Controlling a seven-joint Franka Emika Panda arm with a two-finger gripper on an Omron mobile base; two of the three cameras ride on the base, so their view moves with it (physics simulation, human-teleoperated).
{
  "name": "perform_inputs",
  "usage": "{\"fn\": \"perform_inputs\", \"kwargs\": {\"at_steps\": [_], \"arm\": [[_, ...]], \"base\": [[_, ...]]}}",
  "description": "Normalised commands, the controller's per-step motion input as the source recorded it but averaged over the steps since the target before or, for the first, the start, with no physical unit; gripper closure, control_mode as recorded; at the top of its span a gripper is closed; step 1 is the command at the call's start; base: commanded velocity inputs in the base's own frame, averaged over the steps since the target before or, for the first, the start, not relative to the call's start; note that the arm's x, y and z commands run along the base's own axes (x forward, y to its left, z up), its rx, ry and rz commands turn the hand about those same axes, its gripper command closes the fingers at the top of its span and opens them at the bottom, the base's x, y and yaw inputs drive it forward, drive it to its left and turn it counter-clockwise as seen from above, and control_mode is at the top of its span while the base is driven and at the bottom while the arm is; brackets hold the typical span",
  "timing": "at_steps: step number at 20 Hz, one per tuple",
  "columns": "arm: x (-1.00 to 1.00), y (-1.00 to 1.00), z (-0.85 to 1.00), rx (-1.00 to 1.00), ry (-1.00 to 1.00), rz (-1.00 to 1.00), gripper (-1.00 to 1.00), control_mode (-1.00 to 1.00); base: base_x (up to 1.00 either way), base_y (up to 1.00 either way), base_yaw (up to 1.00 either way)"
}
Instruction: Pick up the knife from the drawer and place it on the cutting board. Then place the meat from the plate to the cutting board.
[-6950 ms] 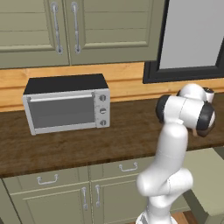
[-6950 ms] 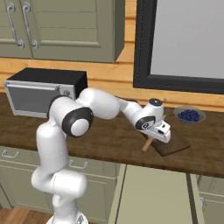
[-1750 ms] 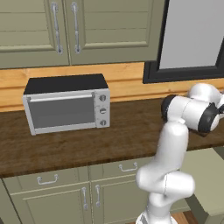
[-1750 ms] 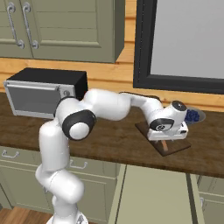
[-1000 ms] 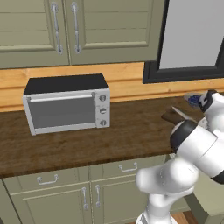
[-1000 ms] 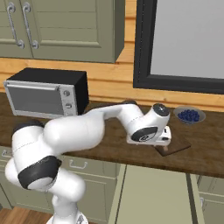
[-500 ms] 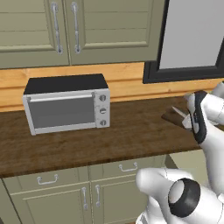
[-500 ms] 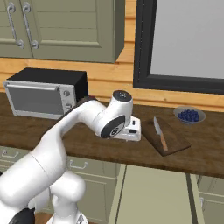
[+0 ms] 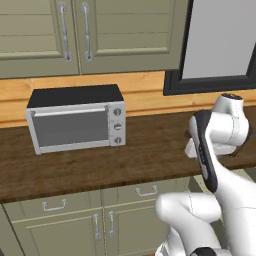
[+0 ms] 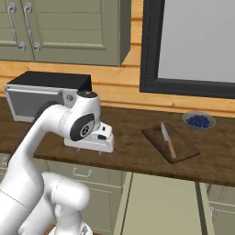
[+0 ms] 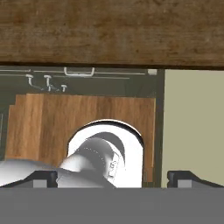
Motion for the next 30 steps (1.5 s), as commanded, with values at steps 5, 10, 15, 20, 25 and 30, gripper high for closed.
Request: {"fn": "perform_inputs", "kwargs": {"at_steps": [5,10,15,20,25,30], "arm": [[-0.50,0.59,0.00,0.00,0.01,0.06,-1.00,-1.00],[-0.32,0.52,0.00,0.00,0.00,0.10,-1.00,-1.00],[-0.17,0.33,0.00,0.00,-0.07,0.08,-1.00,-1.00],[-0.32,0.32,0.00,0.00,-0.10,0.07,-1.00,-1.00],[-0.10,0.13,0.00,0.00,-0.03,0.04,-1.00,-1.00],[0.00,0.00,0.00,0.00,0.00,0.00,-1.00,-1.00]], "base": [[0.00,0.00,0.00],[0.00,0.00,0.00],[0.00,0.00,0.00],[0.00,0.00,0.00],[0.00,0.00,0.00],[0.00,0.00,0.00]]}}
